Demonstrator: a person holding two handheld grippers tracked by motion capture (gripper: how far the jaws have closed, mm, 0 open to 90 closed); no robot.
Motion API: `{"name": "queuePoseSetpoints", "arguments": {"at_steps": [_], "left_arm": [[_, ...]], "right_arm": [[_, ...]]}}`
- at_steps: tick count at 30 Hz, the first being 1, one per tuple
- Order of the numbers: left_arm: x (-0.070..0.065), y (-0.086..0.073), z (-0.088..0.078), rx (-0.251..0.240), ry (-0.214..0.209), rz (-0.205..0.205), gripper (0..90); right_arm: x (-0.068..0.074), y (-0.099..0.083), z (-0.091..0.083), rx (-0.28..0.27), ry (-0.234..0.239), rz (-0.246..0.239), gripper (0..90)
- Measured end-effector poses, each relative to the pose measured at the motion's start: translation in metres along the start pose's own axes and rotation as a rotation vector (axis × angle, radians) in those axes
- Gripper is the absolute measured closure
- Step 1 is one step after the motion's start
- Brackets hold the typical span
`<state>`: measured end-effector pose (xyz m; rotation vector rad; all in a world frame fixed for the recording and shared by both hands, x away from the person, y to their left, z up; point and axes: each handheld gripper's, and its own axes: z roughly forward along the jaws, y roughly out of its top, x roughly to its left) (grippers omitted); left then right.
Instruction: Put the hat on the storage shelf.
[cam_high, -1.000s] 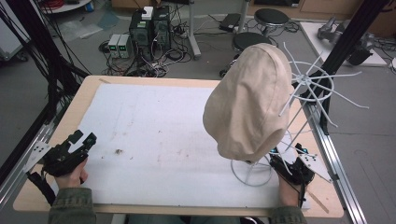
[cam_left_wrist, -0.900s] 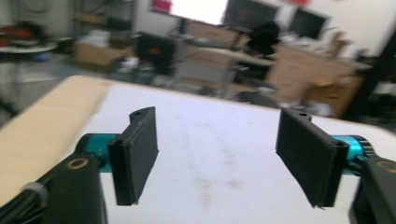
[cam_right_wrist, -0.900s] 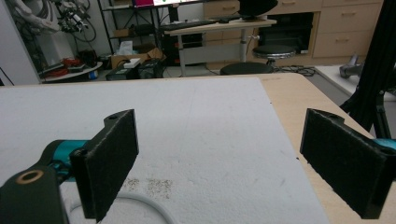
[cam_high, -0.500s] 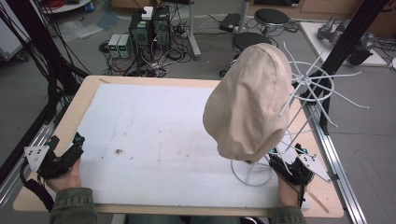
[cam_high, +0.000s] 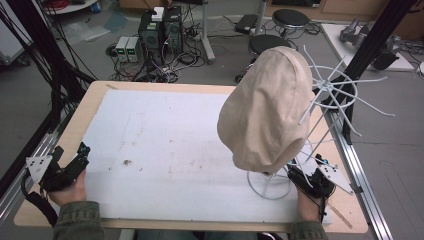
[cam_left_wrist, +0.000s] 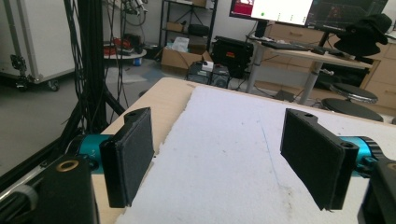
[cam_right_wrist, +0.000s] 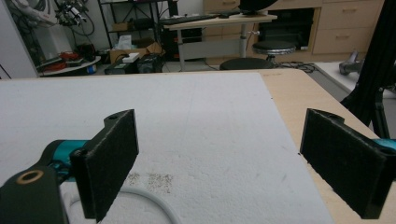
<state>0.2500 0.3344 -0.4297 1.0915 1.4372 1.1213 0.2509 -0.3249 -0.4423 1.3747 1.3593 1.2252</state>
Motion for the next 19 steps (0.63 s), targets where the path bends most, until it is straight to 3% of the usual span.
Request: {"name": "queuePoseSetpoints", "arguments": {"at_steps": [19], "left_arm": [[0.0016,-0.0013,0.0002,0.003,-0.043,-0.025,26.1]], "right_arm": [[-0.001,-0.0008,0.0029,0.013,0.003,0.015,10.6]]}}
